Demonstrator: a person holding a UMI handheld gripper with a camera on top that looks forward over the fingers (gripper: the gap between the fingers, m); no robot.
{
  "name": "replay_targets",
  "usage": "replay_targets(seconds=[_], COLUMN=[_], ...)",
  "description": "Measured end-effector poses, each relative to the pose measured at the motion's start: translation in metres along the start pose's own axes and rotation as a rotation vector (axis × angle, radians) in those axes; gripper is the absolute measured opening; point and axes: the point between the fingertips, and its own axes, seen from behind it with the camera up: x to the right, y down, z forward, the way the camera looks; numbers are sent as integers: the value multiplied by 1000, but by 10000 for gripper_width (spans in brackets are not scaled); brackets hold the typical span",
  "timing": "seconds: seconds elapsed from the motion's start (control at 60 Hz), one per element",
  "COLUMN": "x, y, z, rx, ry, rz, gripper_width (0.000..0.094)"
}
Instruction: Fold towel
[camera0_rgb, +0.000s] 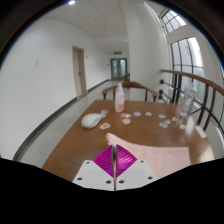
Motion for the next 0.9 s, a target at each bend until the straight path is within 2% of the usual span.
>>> replay_targets(seconds=[0.083,0.167,0.3,0.4,0.5,0.517,0.7,0.717,0.767,0.9], x=[46,105,171,201,213,214,212,210,204,172], y=[-32,-35,7,39,49,50,42,41,40,43], z=[-25,-44,-40,-32,-27,-28,-56,-64,-79,-124], rx=[75,91,10,-52,-62,-65,-32,-28,-15,23], ry=[57,138,244,275,276,276,244,242,235,190], rz=[51,94,107,108,136,143,144,136,110,69], gripper_width=[10,15,18,25,51,75,894,854,836,836])
